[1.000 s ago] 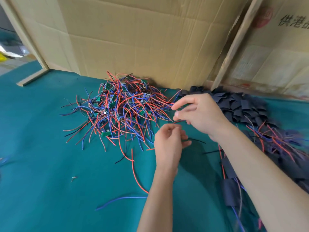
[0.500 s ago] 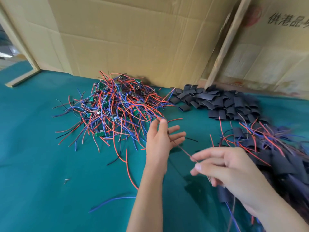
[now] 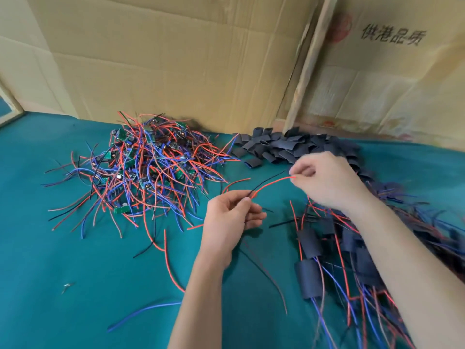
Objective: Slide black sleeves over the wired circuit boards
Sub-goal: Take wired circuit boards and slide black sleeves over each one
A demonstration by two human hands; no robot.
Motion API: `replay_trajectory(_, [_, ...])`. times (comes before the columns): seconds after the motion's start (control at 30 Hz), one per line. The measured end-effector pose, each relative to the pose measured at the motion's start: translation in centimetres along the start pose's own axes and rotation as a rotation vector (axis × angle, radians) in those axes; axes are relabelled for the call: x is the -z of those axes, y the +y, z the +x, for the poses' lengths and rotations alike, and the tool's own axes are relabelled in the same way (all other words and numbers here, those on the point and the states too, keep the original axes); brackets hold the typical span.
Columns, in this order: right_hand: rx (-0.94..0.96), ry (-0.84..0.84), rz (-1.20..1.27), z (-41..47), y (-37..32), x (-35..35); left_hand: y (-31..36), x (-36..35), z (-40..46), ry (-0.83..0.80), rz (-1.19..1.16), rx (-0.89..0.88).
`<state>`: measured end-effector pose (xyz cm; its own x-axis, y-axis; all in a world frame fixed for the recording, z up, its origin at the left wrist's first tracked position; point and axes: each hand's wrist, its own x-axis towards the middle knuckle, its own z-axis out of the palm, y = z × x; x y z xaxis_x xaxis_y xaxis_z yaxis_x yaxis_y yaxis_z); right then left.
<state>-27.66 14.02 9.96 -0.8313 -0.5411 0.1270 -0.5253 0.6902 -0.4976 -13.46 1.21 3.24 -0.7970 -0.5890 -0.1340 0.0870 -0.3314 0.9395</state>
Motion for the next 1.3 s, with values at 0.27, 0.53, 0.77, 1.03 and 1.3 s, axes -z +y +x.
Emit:
replay_trajectory(0.27, [-0.284, 0.163, -0.269, 6.7, 2.2, -5.4, -0.4, 0.3, 0.1, 0.032, 0.038, -0.048])
replay_trajectory(0.53, [-0.356, 0.217, -0.206, 7.1, 0.7, -4.7, -0.3, 0.2, 0.0, 0.016, 0.027, -0.045])
replay_trajectory(0.77, [-0.081, 0.278, 0.176, 0.9, -2.0, -3.7, -0.3, 0.1, 0.1, 0.031, 0.028, -0.028])
replay_trajectory(1.03, [-0.080, 0.090, 0.914, -4.6, -3.8, -5.8, -0.5, 0.0, 0.1, 0.018, 0.047, -0.068])
replay_trajectory(1.3, [-0.047, -0.011, 0.855, -4.6, -3.6, -6.4, -1.1, 0.1, 0.2, 0.038, 0.190, -0.166])
